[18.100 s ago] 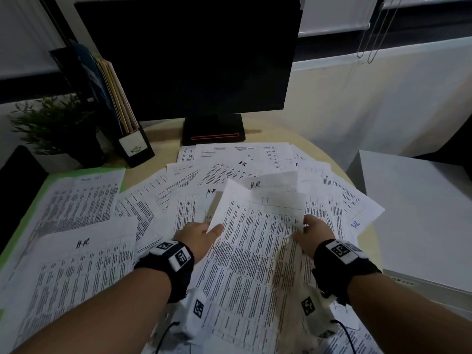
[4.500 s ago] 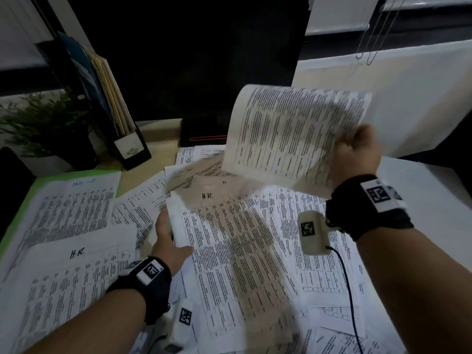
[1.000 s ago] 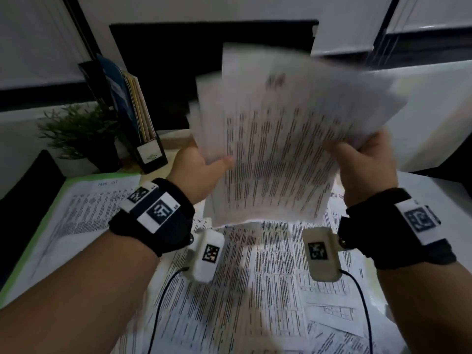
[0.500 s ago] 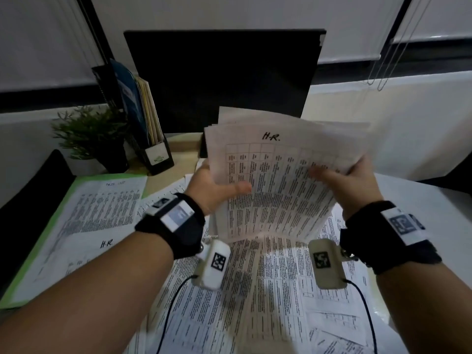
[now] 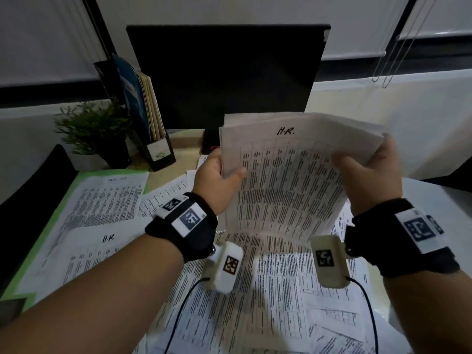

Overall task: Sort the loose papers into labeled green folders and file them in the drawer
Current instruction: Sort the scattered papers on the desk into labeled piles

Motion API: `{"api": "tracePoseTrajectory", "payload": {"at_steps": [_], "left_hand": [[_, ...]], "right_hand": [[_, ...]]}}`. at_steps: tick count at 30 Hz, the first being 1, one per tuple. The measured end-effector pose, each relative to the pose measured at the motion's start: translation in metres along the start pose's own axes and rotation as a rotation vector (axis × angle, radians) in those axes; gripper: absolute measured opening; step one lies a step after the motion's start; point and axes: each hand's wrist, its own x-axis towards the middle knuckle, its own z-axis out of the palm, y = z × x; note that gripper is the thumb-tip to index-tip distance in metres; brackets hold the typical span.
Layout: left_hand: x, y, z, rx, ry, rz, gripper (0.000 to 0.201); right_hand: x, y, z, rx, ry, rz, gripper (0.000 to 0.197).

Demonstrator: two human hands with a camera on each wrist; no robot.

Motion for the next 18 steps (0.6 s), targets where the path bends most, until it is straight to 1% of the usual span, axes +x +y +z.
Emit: {"api": "tracePoseTrajectory", "payload": {"at_steps": [2,3,5,7,9,11,13,18], "left_hand": [[0.002,0.005,-0.001,0.007,0.047,0.029,0.028],[0.004,0.008,-0.002,0.006,0.058,0.048,0.026],[0.006,0.009,-0.002,0.004,0.068,0.065,0.025],[0.005,0.005,-0.002,0.015,0.058,0.039,0.029],[0.003,-0.002,0.0,0.033,0.049,-0.006,0.032],[0.0,-0.01,0.001,0.041,0.043,-0.046,0.026],[-0.004,-0.013,0.003,0.029,0.035,-0.069,0.021],[-0.003,-0.015,0.005,0.03,0.004,-0.094,0.019]], "right_hand": [[0.003,-0.011,0.001,-0.045,0.023,-0.081,0.033],[0.004,-0.016,0.001,-0.044,0.021,-0.12,0.036],[0.001,-0.021,0.002,-0.057,-0.017,-0.184,0.05],[-0.003,-0.021,0.003,-0.128,-0.073,-0.195,0.059],[-0.005,-0.015,0.003,-0.221,-0.094,-0.194,0.053],[-0.004,-0.01,0.002,-0.287,-0.092,-0.187,0.046],[-0.001,-0.008,-0.001,-0.313,-0.077,-0.173,0.041],[0.002,-0.007,-0.005,-0.335,-0.049,-0.184,0.033]]}}
